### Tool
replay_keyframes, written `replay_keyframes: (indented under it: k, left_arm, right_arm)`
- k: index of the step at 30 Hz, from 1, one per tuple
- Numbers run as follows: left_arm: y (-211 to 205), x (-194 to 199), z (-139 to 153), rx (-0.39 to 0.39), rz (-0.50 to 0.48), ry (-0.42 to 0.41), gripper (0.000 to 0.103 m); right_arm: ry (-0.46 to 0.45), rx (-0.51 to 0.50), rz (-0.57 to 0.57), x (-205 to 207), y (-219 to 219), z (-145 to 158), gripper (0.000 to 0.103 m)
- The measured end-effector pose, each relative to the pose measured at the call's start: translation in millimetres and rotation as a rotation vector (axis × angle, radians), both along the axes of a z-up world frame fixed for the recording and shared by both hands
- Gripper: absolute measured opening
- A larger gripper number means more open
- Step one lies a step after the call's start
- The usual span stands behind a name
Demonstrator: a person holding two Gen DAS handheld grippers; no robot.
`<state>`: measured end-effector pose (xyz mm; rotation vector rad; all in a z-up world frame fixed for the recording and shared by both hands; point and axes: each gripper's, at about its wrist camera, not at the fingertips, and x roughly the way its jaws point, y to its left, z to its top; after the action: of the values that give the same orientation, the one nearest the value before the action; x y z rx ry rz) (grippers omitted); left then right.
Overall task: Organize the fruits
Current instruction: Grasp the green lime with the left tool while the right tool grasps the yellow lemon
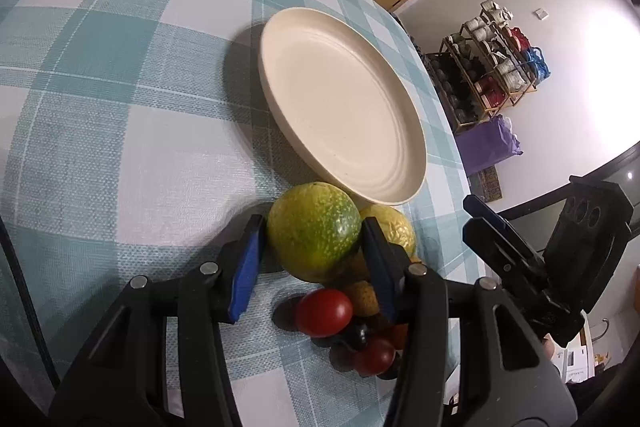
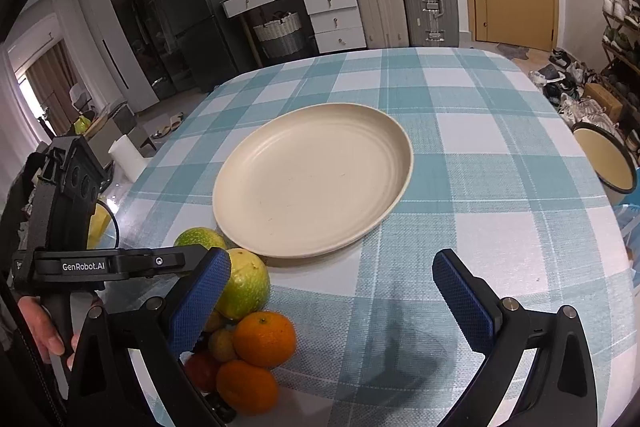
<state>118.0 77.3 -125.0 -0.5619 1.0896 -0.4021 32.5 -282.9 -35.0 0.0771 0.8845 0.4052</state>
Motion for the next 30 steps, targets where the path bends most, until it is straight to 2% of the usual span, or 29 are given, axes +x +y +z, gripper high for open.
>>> replay_keyframes:
  k: [9, 18, 27, 29, 30]
  left_arm:
    - [13.3, -6.2, 6.8, -0.001, 0.024, -0.001, 0.046]
    - [27.2, -12.0, 13.5, -0.009, 0.018, -0.01, 0.046]
    - [36.1, -16.6, 15.0, -0.012, 0.015, -0.009, 0.046]
    - [36.2, -17.8, 15.6, -0.007, 0.012, -0.011, 0.046]
    - [36.2, -18.0, 15.8, -0.008, 0.009, -0.011, 0.046]
  right_arm:
    - [0.084, 0.109, 0.089, 5.4, 9.5, -8.2, 0.103]
    - [0.182, 0.163, 0.16, 10.3, 29.9, -19.4, 0.1]
    - [0.294, 0.182, 0.167, 24.4, 42.8, -33.0, 0.082]
    - [0.312, 0.176, 0.17, 25.6, 45.3, -34.9, 0.07]
    - [0.325, 0.172, 0.17, 26.1, 47.0, -36.3, 0.068]
